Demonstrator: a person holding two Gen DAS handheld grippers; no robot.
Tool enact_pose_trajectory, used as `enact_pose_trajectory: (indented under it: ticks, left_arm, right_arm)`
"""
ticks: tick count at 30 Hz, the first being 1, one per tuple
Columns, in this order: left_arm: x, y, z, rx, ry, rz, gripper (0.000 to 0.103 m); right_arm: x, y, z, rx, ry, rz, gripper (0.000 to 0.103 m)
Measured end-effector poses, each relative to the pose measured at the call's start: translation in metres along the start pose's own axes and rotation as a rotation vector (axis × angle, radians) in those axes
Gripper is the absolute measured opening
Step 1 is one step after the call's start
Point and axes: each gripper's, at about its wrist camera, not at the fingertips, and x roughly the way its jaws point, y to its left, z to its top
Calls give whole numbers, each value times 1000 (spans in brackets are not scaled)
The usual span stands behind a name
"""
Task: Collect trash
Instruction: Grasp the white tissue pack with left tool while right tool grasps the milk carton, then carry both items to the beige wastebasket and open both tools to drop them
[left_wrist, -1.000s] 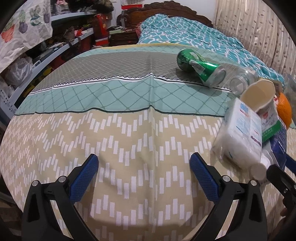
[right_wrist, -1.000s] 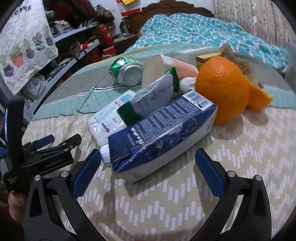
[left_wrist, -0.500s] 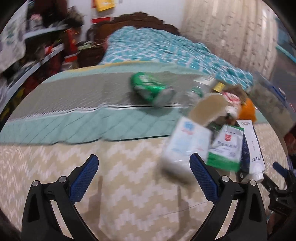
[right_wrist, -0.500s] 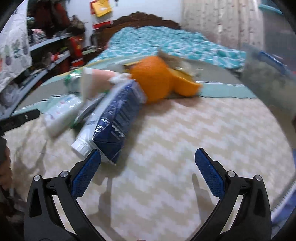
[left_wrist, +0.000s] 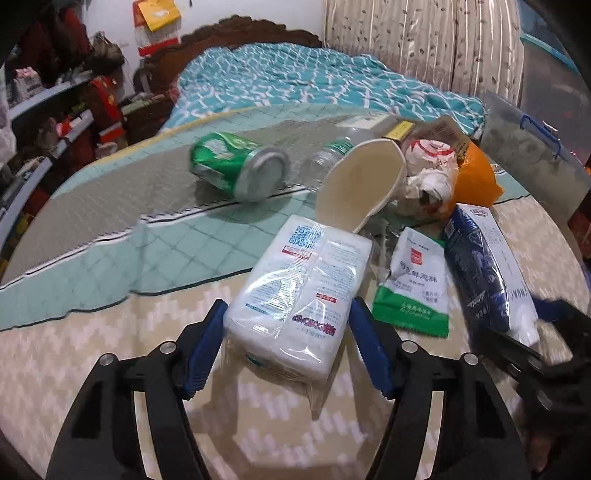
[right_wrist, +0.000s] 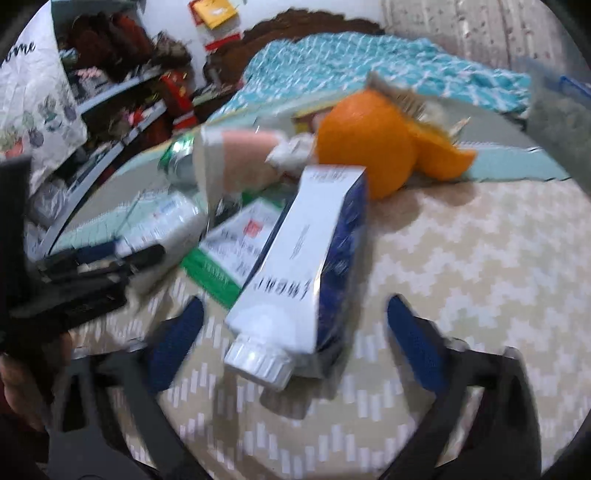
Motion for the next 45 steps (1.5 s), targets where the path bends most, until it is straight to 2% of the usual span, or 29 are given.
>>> enact_pose_trajectory:
  ticks: [2, 5, 9, 12, 16, 19, 24, 26, 30, 32, 35, 39, 43, 45]
  left_arm:
    - [-17, 4, -8, -7, -47, -25, 63]
    - [-44, 12, -21, -23, -125, -107, 63]
    - [-58, -2, -22, -2, -125, -273, 63]
    - [-56, -41, -11, 75, -125, -352, 63]
    - [-36, -118, 4, 223, -60, -438, 63]
    - [-12, -172, 13, 320, -3, -444, 63]
    - [36, -255, 36, 402, 128, -500, 63]
    - [43, -287, 48, 438, 129, -511, 63]
    - [60, -352, 73, 487, 174, -587, 63]
    - [71, -390, 86, 520, 191, -618, 63]
    - [83, -439, 103, 549, 203, -632, 63]
    - [98, -494, 122, 581, 200, -628, 64]
    - [109, -532, 134, 594, 219, -600, 83]
    - [107, -533, 137, 573, 216, -605, 84]
  right_arm:
    - [-8, -5, -6, -1, 4, 19, 64]
    - [-31, -14, -22, -28, -38, 48, 64]
    - [-57, -27, -44, -62, -86, -1, 63]
    - [-69, -52, -55, -3, -106, -69, 62]
    - [-81, -87, -61, 80, -129, -177, 62]
    - [-92, -125, -67, 180, -152, -222, 61]
    - [-106, -189, -68, 305, -181, -304, 61]
    - [-114, -219, -70, 370, -192, -305, 61]
    - [-123, -271, -62, 440, -206, -340, 61]
    - [-124, -294, -55, 478, -200, -330, 61]
    - [-131, -332, -46, 546, -214, -286, 61]
    - [-132, -376, -28, 604, -215, -318, 61]
    - [-143, -395, -29, 656, -275, -337, 73]
    - [-150, -391, -32, 643, -312, -361, 74]
